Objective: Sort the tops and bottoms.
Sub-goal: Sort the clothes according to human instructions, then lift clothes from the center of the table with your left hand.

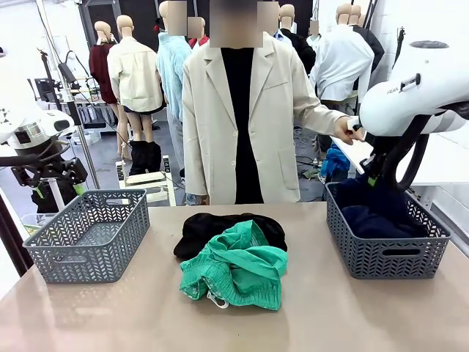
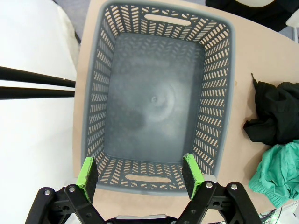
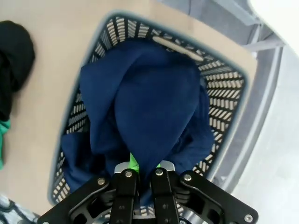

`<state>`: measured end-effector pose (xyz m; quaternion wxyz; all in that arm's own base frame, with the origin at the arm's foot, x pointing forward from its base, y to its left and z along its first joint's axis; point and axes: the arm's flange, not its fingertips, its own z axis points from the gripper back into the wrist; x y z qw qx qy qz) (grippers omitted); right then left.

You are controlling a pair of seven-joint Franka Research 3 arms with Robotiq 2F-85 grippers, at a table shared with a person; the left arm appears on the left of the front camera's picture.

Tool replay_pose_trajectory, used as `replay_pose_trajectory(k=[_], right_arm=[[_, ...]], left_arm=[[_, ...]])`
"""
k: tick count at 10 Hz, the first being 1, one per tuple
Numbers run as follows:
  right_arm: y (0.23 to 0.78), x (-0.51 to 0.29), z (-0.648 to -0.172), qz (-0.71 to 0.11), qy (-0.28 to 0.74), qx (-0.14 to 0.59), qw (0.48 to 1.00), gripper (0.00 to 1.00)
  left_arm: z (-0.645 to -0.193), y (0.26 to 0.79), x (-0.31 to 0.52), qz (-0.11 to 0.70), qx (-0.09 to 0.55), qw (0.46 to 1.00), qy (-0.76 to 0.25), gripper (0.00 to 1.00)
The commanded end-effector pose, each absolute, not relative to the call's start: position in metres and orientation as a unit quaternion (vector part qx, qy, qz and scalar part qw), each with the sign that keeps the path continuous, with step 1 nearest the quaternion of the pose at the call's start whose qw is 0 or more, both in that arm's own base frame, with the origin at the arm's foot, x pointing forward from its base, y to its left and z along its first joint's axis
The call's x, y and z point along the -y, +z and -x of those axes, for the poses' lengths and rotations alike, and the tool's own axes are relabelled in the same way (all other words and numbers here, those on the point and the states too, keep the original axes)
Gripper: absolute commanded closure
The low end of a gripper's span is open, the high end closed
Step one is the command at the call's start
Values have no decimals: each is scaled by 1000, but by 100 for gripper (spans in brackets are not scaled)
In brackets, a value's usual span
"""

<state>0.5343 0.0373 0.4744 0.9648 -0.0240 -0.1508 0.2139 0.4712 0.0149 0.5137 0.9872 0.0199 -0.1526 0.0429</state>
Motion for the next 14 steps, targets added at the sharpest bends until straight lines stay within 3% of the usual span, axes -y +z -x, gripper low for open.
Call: replay_pose_trajectory(k=[1, 5, 12, 14], right_arm=[[488, -27, -533, 17, 205, 150, 967, 73], [520, -27, -509, 31, 195, 170, 965, 0], [606, -27, -459, 16, 233, 229, 945, 0], [596, -29, -470, 35, 220, 215, 951, 0]], left_arm=[[-471, 516, -16, -28, 151, 987, 46, 6], [-471, 516, -16, -28, 151, 987, 46, 6], [-471, 516, -16, -28, 151, 987, 46, 6], [-471, 516, -16, -28, 151, 987, 46, 6]])
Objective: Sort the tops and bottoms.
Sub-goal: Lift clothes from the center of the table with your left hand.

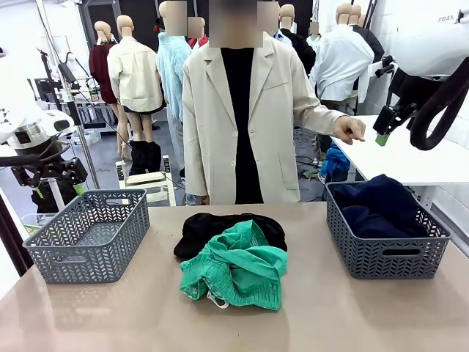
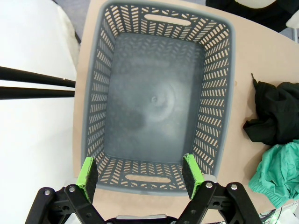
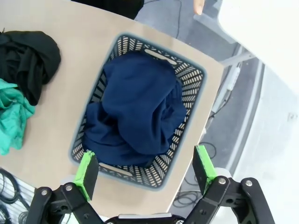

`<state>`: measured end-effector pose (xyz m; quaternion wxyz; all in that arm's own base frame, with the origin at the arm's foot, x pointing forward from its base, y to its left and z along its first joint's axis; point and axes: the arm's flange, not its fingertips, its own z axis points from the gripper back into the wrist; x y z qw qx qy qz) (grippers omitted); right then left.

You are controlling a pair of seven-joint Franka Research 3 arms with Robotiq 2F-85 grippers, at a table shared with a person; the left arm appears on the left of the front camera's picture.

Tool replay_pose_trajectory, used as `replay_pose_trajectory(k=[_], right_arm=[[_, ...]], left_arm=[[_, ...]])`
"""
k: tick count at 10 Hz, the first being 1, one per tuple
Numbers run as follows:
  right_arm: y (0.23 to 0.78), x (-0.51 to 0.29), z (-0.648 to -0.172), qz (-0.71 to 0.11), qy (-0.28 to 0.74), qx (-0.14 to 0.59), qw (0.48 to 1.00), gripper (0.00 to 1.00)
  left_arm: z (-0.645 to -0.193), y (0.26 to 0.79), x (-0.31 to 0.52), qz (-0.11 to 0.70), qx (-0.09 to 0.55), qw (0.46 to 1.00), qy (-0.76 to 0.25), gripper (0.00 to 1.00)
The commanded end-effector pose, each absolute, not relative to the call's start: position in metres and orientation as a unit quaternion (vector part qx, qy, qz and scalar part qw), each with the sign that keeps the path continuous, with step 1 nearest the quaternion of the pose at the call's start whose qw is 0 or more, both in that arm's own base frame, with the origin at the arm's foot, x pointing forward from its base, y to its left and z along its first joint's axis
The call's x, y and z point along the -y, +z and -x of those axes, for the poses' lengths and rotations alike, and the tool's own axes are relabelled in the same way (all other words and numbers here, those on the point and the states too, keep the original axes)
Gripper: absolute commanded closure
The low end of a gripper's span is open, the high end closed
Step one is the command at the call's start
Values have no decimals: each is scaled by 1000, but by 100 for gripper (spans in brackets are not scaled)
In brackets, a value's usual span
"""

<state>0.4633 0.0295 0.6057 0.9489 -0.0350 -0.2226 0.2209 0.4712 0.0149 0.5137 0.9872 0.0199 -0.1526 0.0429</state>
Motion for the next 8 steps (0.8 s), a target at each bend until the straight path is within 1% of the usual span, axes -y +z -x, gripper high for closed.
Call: replay_pose_trajectory(k=[1, 7, 8], right_arm=[[596, -29, -470, 35, 220, 215, 951, 0], [596, -30, -469, 33, 221, 212, 951, 0], [600, -6, -463, 44, 171, 221, 959, 0]], left_arm=[[-471, 516, -16, -28, 151, 987, 46, 6], [-471, 516, -16, -28, 151, 987, 46, 6], [-471, 516, -16, -28, 151, 987, 46, 6]])
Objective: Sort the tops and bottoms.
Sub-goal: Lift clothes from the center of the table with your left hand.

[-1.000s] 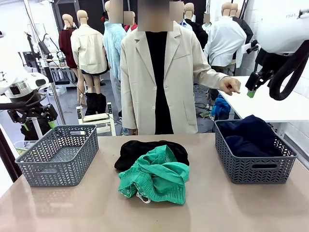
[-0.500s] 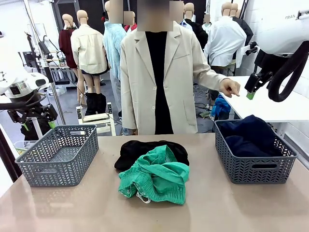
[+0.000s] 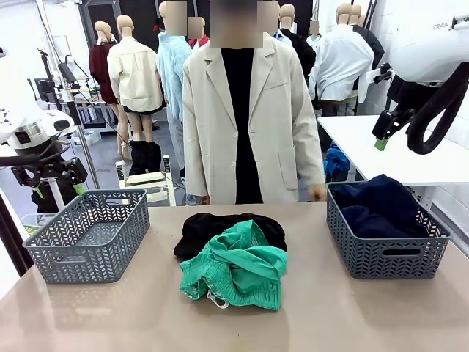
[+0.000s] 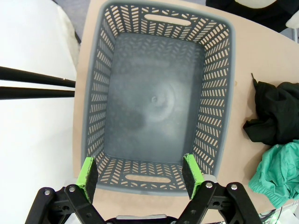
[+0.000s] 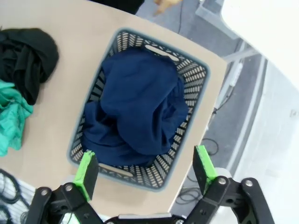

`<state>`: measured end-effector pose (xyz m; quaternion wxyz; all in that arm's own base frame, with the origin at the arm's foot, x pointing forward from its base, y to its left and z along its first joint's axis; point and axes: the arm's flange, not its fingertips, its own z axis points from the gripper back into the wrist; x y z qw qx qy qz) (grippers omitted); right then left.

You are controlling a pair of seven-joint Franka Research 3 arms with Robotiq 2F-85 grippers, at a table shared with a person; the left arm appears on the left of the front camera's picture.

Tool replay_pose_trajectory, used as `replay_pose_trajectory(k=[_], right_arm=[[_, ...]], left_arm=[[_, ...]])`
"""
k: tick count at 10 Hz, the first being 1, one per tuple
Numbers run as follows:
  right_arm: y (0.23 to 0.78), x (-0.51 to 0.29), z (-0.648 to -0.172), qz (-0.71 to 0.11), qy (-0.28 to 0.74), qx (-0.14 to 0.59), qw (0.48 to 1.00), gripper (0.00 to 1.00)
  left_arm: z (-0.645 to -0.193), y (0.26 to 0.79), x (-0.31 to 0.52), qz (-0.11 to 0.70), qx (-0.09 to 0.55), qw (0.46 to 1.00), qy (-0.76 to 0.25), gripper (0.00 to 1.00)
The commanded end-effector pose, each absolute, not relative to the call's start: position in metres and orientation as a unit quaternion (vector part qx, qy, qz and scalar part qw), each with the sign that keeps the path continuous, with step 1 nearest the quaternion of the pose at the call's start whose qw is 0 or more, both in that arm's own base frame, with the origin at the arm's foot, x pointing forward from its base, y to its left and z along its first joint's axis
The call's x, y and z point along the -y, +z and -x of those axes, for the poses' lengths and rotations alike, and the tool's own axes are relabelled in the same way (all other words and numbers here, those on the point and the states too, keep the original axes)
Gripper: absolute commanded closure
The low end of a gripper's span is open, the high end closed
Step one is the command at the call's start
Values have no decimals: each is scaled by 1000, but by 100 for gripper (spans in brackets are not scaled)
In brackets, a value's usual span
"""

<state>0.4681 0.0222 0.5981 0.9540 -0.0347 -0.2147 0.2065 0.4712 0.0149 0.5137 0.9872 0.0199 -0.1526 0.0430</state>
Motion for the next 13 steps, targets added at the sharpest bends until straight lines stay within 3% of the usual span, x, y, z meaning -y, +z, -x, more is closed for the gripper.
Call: replay_pose_trajectory(k=[1, 5, 8, 9, 13], right_arm=[[604, 31, -452, 38, 103, 227, 968, 0], [573, 174, -392, -28, -99, 236, 966, 0], [543, 223, -396, -97, -128, 233, 959, 0], [561, 224, -374, -42, -133, 215, 967, 0], [561, 224, -374, -42, -133, 215, 967, 0]], left_arm=[[-471, 516, -16, -28, 151, 987, 46, 6], [-471, 516, -16, -28, 151, 987, 46, 6], [-471, 516, -16, -28, 151, 987, 46, 6], [-471, 514, -15, -20, 153, 987, 43, 6], [-432, 552, 126, -28, 228, 945, -234, 6]])
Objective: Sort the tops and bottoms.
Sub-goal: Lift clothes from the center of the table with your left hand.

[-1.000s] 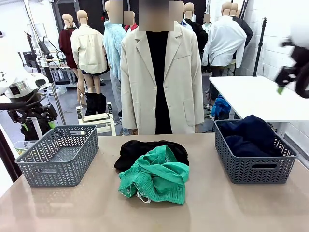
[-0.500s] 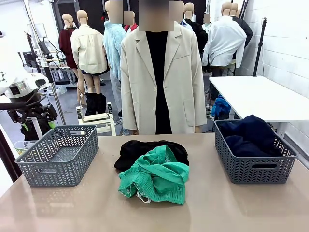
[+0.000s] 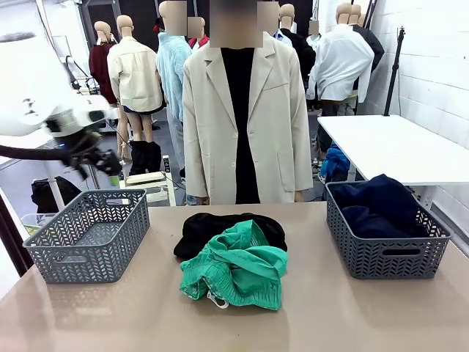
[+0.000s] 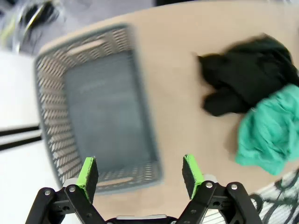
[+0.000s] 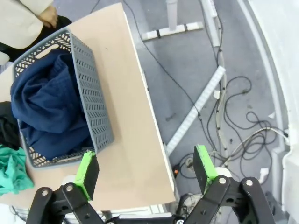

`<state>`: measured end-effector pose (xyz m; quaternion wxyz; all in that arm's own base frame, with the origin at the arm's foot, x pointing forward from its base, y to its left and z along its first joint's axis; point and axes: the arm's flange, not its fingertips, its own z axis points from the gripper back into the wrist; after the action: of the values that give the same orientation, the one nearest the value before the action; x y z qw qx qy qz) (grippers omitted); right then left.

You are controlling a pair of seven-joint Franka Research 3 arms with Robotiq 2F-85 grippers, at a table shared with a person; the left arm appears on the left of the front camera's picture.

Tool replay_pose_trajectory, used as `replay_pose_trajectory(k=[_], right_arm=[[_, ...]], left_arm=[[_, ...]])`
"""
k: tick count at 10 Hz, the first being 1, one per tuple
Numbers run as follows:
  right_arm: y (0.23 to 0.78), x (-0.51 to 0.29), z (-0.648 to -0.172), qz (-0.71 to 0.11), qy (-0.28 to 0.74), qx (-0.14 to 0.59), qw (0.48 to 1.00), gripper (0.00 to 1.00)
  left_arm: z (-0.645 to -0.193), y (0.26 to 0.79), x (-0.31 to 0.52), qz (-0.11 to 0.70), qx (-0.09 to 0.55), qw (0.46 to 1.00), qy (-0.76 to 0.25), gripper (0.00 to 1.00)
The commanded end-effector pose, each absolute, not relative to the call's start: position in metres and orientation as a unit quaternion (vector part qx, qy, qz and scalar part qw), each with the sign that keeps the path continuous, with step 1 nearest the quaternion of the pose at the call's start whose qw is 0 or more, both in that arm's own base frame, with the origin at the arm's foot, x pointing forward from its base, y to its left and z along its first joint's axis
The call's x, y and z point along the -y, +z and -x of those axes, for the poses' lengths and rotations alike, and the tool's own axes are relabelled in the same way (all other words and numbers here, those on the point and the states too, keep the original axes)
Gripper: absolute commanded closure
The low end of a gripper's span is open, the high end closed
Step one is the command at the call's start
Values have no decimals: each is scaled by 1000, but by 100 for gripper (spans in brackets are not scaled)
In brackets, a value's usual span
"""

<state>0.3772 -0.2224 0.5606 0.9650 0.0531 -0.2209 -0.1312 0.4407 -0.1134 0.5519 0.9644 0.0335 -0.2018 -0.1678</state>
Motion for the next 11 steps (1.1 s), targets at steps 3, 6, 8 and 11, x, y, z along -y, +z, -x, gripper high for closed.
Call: replay_pose_trajectory(k=[3, 6, 8, 11], right_arm=[[561, 224, -374, -42, -133, 215, 967, 0], [561, 224, -374, -42, -133, 215, 967, 0], [561, 224, -374, -42, -133, 215, 967, 0], [561, 224, -374, -42, -133, 215, 967, 0]], left_arm=[[-394, 561, 206, 43, 219, 898, -379, 6], [-393, 571, 215, -2, 229, 912, -339, 6], [-389, 566, 223, 10, 223, 907, -358, 6], [-390, 538, 293, 39, 198, 866, -458, 6]])
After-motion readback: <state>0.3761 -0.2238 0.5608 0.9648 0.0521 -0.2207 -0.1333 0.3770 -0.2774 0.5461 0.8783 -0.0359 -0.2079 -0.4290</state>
